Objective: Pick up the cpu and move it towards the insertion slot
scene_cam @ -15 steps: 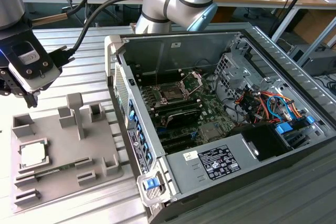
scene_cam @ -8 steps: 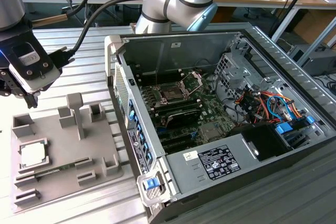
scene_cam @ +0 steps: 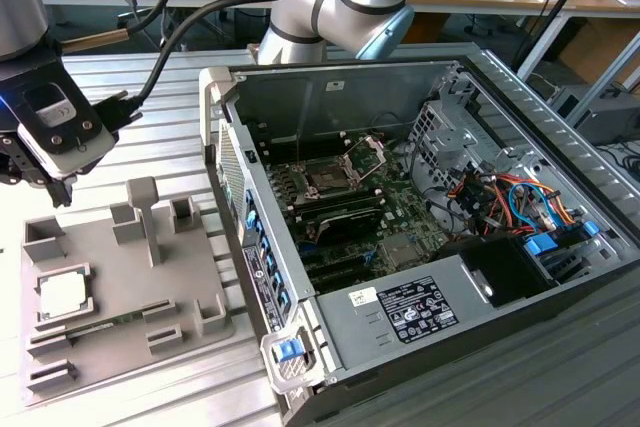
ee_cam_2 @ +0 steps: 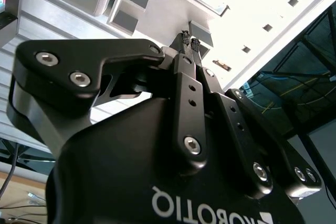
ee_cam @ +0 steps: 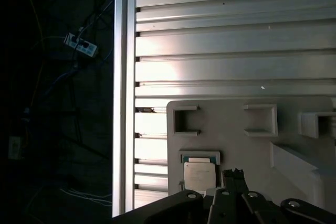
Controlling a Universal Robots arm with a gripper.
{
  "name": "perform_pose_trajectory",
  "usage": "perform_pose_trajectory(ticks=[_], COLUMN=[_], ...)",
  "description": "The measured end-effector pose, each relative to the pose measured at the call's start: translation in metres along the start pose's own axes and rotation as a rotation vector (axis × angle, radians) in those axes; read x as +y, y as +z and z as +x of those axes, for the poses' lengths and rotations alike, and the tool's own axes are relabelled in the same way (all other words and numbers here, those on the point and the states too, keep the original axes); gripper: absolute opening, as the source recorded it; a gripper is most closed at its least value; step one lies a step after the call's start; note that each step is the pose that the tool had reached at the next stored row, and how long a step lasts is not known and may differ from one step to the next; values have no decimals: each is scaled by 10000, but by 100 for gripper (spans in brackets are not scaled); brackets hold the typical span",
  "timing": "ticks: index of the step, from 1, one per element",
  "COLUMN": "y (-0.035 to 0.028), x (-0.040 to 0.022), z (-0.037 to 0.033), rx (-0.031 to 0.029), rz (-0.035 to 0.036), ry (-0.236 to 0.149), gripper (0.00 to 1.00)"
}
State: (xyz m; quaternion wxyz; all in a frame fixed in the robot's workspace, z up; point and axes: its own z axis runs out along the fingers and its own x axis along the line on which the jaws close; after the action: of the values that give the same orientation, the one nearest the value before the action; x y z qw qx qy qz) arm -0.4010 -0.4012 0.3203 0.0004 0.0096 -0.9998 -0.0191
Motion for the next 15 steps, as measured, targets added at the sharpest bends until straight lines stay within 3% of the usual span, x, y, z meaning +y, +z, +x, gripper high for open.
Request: perform_pose_trajectory(ticks=[15], y=[26], x=[-1], z=[2], rx=[0], rz=[0], ry=[0], gripper=[11])
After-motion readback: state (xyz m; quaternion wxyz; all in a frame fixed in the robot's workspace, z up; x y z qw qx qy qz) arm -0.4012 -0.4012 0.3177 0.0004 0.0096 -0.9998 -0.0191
